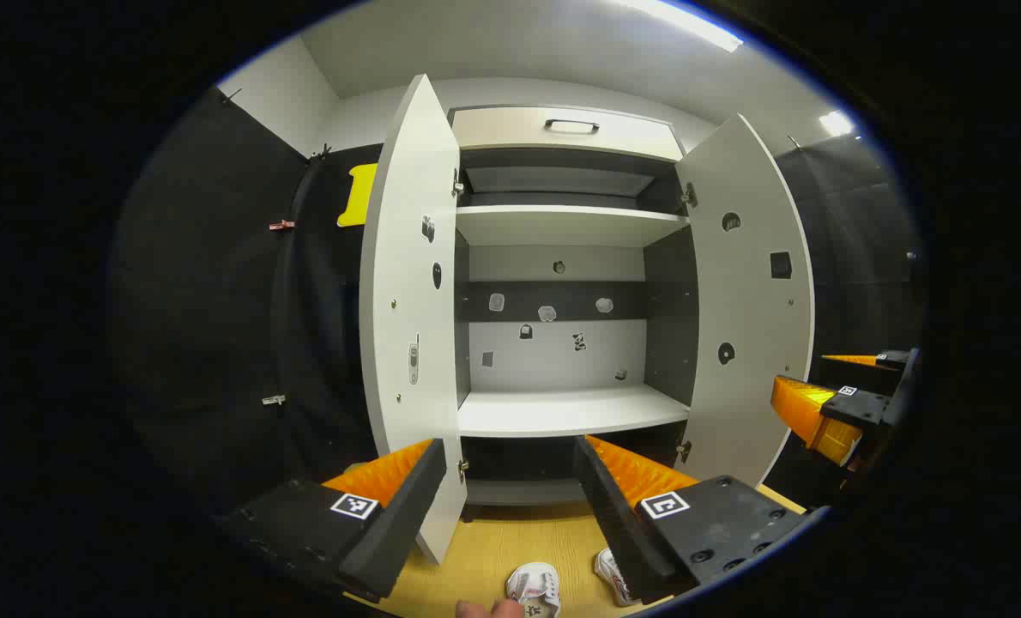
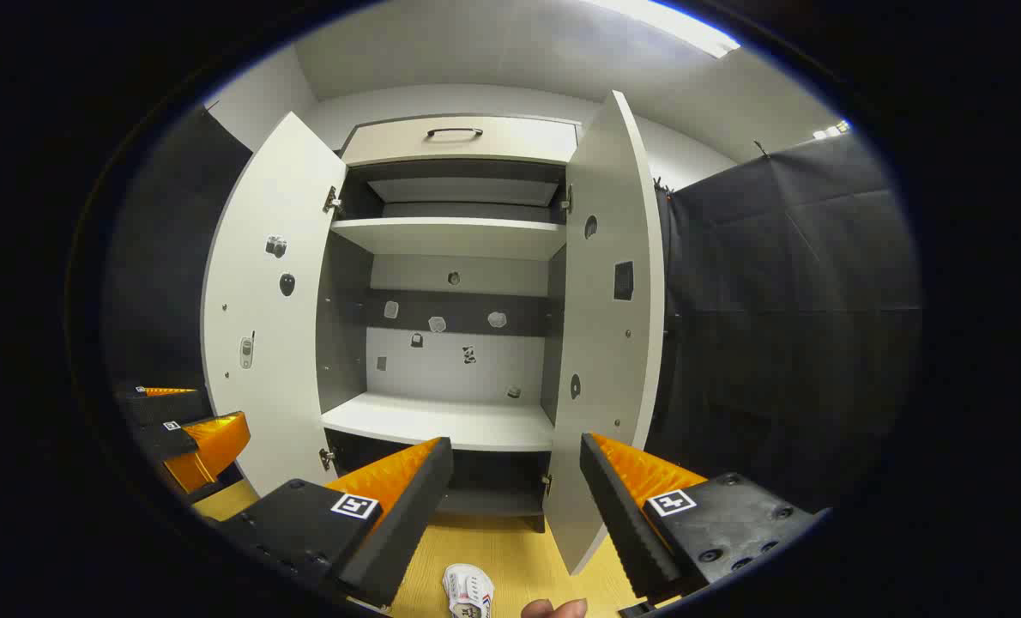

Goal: Grab one shoe with the right hand and put it into the shoe cabinet, grab the other shoe with the left hand and put it into the shoe cabinet; then close the right door with the right hand and the left door with the left hand.

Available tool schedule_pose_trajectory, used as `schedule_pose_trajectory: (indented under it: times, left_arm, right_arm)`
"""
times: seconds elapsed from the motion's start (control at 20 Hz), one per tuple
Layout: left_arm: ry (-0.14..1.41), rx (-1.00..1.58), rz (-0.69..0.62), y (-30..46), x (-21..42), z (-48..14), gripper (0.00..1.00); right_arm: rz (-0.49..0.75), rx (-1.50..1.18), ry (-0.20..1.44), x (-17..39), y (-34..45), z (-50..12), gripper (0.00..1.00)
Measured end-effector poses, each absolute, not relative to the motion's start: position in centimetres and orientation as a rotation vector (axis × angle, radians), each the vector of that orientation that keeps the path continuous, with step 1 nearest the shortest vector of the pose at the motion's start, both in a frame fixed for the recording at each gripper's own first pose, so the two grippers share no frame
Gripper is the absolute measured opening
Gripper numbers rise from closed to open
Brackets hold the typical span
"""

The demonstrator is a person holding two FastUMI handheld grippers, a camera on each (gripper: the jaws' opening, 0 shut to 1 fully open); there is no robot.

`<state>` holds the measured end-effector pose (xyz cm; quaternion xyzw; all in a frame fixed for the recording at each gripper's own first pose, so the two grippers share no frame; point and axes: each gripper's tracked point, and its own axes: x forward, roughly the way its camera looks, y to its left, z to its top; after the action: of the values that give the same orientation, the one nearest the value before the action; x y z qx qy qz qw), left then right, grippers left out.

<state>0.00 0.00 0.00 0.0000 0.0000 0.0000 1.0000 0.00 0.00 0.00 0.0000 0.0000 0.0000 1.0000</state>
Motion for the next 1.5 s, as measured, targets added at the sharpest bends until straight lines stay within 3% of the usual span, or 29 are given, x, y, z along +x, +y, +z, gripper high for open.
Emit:
schedule_pose_trajectory:
  times: [1.05, 1.3, 1.5]
  left_arm:
    - [-0.025, -0.006, -0.013, 0.2, -1.0, 0.8, 0.95]
    - [-0.045, -0.017, -0.001, 1.0, -1.3, 1.0, 0.95]
    - [-0.035, -0.023, 0.036, 2.6, -1.3, 0.1, 0.95]
  right_arm:
    - [0.001, 0.000, 0.001, -0.5, 0.5, 0.2, 0.98]
    - [0.074, 0.045, 0.119, -0.7, 2.3, -3.0, 0.98]
    - [0.110, 0.035, 0.264, -1.0, 3.2, -9.2, 0.98]
